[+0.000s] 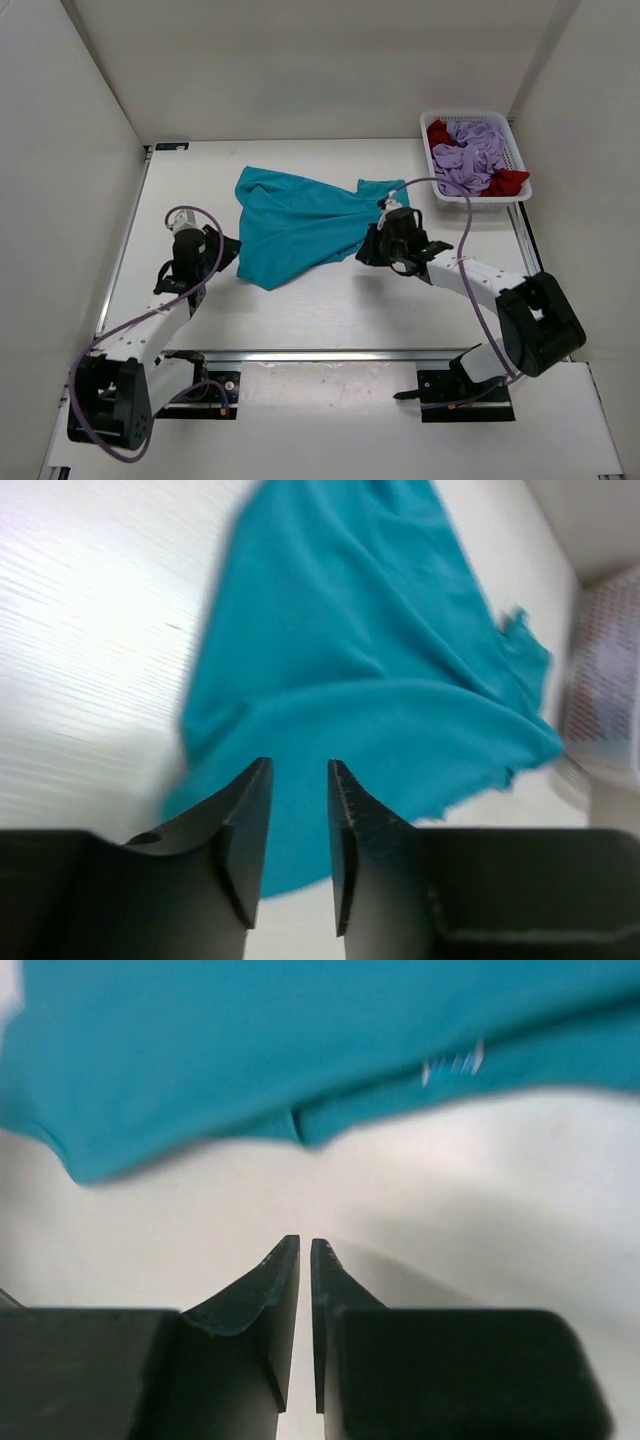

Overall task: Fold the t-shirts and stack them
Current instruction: Flatten out the tshirt

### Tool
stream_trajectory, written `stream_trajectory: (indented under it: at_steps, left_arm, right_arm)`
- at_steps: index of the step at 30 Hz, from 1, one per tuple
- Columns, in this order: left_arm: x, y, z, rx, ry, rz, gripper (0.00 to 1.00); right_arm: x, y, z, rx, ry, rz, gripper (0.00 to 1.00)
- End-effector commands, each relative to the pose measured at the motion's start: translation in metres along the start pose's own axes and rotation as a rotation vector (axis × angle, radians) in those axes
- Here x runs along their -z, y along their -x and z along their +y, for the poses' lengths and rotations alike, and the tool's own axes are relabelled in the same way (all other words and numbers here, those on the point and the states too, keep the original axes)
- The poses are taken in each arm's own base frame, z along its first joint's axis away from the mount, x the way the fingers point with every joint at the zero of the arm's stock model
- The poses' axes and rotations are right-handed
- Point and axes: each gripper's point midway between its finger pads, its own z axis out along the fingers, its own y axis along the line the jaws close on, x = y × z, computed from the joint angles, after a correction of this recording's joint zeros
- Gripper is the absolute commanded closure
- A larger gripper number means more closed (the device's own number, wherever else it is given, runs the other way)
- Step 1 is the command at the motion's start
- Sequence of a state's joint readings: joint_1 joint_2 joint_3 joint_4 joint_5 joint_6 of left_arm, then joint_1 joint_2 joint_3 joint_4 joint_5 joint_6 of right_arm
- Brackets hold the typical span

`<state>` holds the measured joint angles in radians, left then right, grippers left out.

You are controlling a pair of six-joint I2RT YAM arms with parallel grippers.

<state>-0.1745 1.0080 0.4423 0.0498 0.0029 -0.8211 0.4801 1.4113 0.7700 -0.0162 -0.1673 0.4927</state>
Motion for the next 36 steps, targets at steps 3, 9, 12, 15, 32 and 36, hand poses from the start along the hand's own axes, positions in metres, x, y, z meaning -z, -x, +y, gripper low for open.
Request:
stream_trajectory:
  at_steps: [3,9,12,15,32,36]
  left_arm:
    - [-0.032,0.037,0.017,-0.023,0.059,-0.011,0.55]
    - [-0.097,0.024,0.013,-0.078,0.105,0.107,0.4]
    - [-0.125,0.021,0.017,-0.115,0.14,0.15,0.35]
    - [-0.151,0.025,0.016,-0.162,0.165,0.179,0.31]
    - [-0.27,0.052,-0.004,-0.186,0.162,0.307,0.4]
    - [-0.266,0.06,-0.007,-0.18,0.137,0.258,0.94]
  right_arm:
    - [-0.019,-0.037,0.0,0.02,0.02,0.077,0.85]
    - [-0.017,-0.025,-0.04,-0.032,-0.097,0.03,0.64]
    - [-0.011,-0.007,-0.079,-0.097,-0.185,-0.019,0.57]
    - [-0.01,0.02,-0.107,-0.126,-0.249,-0.064,0.51]
    - [-0.066,0.108,-0.158,-0.227,-0.234,-0.141,0.37]
    - [-0.072,0.108,-0.147,-0.202,-0.222,-0.157,0.96]
